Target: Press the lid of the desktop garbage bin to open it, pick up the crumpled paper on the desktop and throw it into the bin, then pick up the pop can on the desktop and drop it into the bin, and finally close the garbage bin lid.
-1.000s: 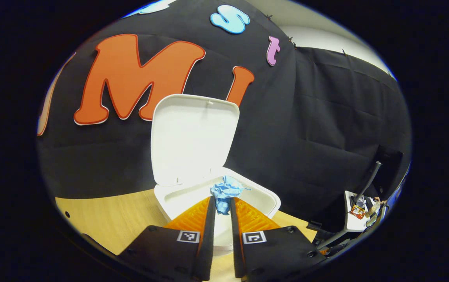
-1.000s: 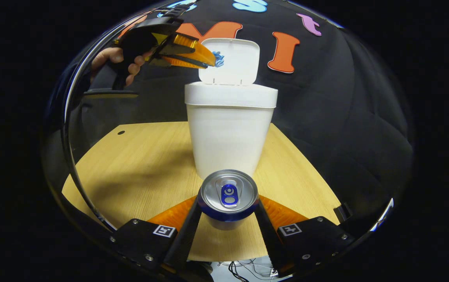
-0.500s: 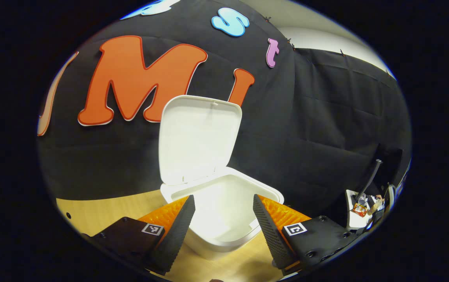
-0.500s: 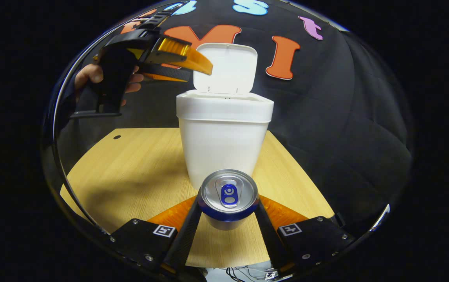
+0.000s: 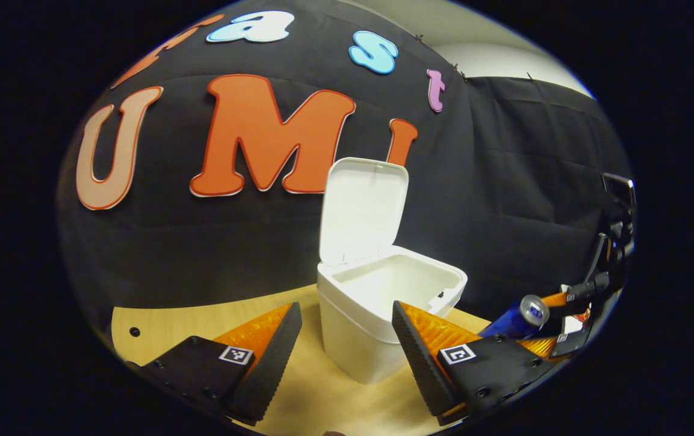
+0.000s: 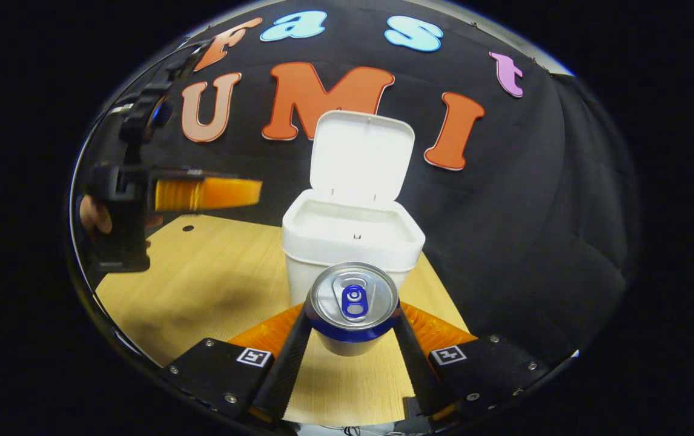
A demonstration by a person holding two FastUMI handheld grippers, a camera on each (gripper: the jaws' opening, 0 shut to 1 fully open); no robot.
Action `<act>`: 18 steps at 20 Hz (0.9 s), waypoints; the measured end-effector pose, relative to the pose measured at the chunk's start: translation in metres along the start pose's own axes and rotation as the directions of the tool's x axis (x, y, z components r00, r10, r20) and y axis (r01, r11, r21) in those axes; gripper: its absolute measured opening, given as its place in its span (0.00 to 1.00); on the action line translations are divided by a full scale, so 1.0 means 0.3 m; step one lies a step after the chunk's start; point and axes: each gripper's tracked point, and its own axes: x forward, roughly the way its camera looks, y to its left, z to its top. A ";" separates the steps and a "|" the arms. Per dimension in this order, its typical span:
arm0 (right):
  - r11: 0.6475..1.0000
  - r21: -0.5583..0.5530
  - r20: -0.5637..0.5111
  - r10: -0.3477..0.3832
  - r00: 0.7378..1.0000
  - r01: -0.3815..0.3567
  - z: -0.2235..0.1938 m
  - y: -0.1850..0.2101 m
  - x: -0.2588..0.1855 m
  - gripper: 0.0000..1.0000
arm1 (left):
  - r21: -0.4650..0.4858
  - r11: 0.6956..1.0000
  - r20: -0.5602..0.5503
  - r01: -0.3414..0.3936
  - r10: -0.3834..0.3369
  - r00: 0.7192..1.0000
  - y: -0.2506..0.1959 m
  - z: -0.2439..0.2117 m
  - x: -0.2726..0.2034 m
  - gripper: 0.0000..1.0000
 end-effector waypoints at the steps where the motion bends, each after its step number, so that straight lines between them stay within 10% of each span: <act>1: 1.000 0.004 0.017 -0.002 1.000 0.002 0.033 -0.006 -0.010 0.81 | -0.010 1.000 -0.007 -0.017 0.017 1.000 0.030 -0.022 -0.029 0.96; 8: 1.000 0.006 0.116 -0.014 0.993 0.014 0.280 -0.052 0.019 0.81 | -0.027 0.980 -0.069 -0.197 0.195 0.978 0.281 -0.197 -0.277 0.96; 18: 0.998 -0.063 0.195 0.007 0.981 0.006 0.509 -0.061 0.153 0.80 | -0.021 0.882 -0.217 -0.470 0.455 0.864 0.531 -0.506 -0.694 0.96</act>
